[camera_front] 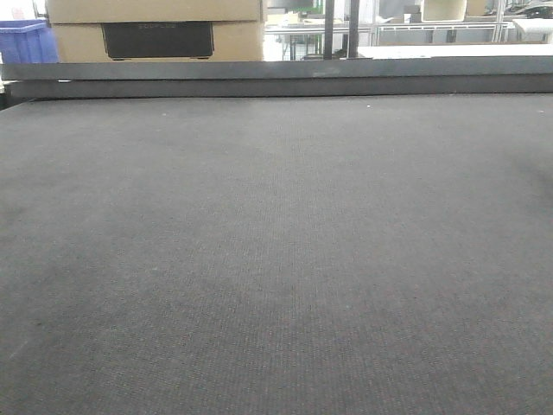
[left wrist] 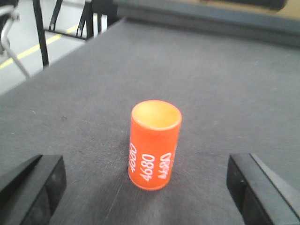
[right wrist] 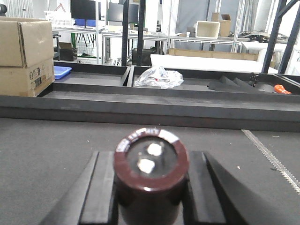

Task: Place cylindrical capacitor in blue bin on shelf
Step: 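Lift both held cylinders up off the table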

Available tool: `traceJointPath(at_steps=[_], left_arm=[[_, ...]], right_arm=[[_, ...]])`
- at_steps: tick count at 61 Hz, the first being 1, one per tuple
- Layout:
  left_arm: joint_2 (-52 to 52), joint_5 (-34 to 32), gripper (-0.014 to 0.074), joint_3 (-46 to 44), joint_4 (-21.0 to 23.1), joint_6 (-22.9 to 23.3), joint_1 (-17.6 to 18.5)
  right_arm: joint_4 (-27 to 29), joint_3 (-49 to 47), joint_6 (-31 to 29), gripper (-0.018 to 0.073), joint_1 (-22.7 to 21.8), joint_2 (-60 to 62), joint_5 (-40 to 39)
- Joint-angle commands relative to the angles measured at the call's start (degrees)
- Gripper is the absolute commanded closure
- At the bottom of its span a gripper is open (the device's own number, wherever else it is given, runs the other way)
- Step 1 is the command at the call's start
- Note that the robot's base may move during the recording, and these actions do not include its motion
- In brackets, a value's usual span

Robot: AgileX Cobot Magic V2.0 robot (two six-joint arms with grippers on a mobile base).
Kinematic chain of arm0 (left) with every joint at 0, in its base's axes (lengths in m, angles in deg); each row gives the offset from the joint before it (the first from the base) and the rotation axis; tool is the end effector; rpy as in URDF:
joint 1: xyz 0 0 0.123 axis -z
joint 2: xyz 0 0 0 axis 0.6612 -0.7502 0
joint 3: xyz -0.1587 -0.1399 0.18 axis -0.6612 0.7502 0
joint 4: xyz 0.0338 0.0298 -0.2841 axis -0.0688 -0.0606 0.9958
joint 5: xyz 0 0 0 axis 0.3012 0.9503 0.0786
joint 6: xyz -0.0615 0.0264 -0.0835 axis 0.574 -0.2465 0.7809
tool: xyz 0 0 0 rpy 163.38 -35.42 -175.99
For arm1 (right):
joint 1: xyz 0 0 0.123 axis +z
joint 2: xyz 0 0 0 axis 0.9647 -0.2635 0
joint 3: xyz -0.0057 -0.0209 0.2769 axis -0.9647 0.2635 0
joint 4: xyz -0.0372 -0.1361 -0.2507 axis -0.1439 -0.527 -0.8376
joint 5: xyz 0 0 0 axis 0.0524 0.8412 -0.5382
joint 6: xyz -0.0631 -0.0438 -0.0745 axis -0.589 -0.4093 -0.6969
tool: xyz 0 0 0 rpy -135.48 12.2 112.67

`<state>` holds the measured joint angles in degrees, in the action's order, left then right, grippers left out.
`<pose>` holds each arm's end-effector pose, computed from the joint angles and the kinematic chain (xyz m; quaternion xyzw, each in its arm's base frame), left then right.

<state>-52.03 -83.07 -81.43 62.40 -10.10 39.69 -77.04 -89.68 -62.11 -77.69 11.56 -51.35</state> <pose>0.2942 0.0129 0.1501 -0.0718 0.7818 -0.0138 0.6193 0.3031 -0.0181 0.3033 0.0212 0.6969 -0.0308 0.7162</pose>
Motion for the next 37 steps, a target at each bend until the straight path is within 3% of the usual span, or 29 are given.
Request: traceJointPath(at_steps=[1, 37], left_arm=[[-4.46, -1.97, -0.0004, -4.04, 0.39, 0.00, -0.14], [-23.02, -2.00, -0.0004, -18.27, 1.51, 0.00, -0.32]], right_arm=[[-0.33, -0.07, -0.34, 0.0603, -0.15, 0.69, -0.90], [-0.33, -0.07, -0.34, 0.0603, -0.15, 0.69, -0.90]])
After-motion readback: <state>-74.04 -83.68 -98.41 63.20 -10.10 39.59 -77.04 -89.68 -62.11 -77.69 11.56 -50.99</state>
